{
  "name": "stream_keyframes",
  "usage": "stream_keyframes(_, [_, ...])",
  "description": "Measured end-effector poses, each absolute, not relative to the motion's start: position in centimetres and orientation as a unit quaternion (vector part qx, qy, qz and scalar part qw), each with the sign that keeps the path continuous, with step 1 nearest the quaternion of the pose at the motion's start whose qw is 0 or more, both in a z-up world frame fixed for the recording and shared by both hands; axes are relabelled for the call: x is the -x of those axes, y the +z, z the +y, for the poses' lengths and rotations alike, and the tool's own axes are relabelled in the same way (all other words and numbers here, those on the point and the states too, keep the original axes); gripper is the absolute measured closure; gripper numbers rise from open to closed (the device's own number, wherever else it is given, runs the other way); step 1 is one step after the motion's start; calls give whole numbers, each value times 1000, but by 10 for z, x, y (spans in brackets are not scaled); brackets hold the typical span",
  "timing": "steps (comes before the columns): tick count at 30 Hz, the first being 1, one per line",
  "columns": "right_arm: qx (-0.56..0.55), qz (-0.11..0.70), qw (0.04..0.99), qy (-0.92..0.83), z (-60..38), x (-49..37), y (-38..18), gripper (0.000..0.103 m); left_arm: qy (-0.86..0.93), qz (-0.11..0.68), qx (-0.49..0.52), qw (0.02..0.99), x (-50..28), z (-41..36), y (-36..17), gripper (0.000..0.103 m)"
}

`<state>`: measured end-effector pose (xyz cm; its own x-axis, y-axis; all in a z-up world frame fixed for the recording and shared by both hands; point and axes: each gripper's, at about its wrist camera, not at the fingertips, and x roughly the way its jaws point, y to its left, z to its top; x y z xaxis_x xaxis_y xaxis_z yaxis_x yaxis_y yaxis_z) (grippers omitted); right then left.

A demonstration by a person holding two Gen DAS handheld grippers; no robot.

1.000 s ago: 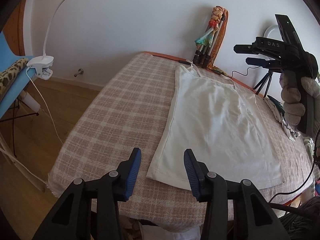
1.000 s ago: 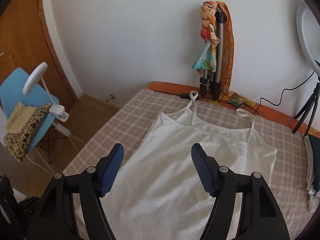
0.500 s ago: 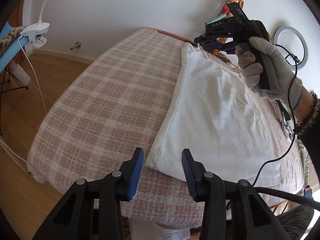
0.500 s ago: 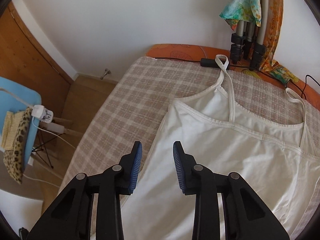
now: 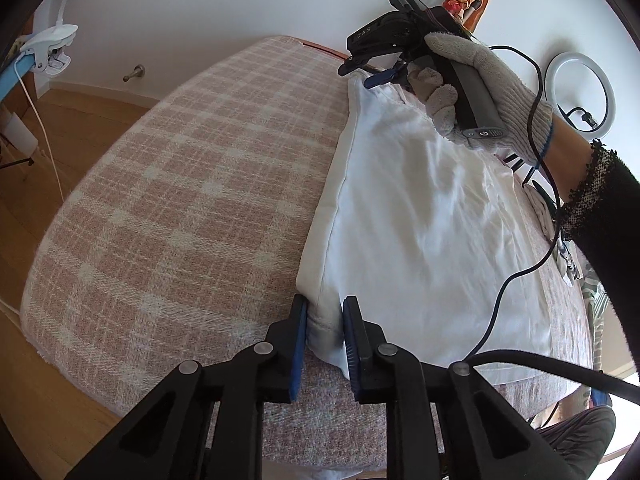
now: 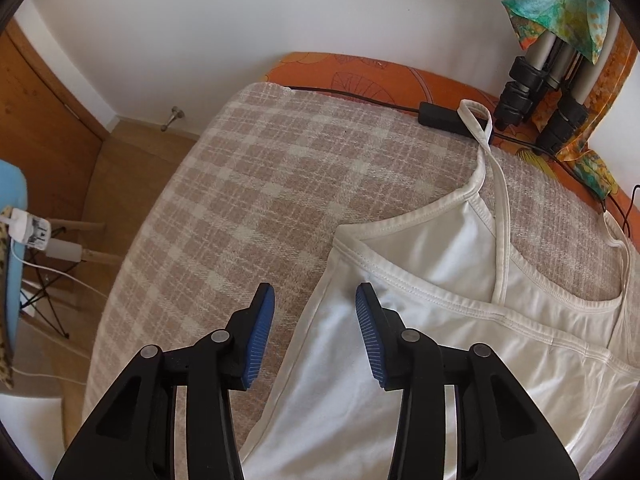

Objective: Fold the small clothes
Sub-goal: 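Fold the gripped side edge lengthwise over the camisole's middle with both tools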

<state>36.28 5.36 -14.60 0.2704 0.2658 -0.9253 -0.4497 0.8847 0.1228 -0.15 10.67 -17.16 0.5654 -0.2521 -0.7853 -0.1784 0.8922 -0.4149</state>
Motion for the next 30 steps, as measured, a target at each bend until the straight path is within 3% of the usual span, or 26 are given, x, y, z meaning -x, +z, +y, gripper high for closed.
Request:
stream_keyframes(6, [132,564,790,200,71,-367,-161,66,-22,461,211,862,2,101,-169,98])
stream_keyframes(9, [166,554,793,189,79,-365,-162,74,-22,458,210,863,3,101,-167,98])
stream_keyframes(13, [173,552,795,183,81,-369,-161,95,-22,454,211,865,4,101,-167,98])
stream_keyframes(16, [162,553,796,184,80,-376,-160,99,-23,449,212,868,7,102,-165,99])
stream_keyframes(30, [65,535,816,209,8,-371,-118,100,-63,423,165,889,13,71,-138,99])
